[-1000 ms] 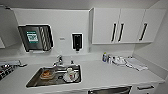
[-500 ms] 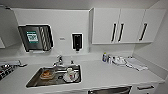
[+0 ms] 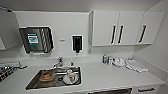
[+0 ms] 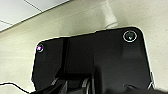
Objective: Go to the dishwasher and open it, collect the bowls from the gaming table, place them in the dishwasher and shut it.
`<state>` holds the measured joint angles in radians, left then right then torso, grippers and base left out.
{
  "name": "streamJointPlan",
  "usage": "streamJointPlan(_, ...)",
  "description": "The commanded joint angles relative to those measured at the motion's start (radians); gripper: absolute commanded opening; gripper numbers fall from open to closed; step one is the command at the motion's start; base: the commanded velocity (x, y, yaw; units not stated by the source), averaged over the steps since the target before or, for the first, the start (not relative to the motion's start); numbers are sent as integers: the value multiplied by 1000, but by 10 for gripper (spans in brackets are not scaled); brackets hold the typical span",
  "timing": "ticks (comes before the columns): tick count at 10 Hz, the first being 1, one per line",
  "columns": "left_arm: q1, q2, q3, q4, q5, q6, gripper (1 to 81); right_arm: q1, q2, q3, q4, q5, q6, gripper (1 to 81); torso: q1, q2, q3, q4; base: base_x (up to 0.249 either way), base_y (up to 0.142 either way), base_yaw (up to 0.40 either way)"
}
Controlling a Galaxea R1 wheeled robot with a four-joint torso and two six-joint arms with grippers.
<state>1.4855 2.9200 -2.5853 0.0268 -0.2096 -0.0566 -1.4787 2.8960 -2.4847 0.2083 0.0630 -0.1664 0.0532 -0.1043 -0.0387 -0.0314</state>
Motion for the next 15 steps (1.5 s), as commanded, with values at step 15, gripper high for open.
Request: streamJointPlan(15, -34, -341, 416, -4, 33, -12, 811, 105, -246, 300, 112, -51, 10, 811, 355, -563, -198, 0, 0, 0, 0)
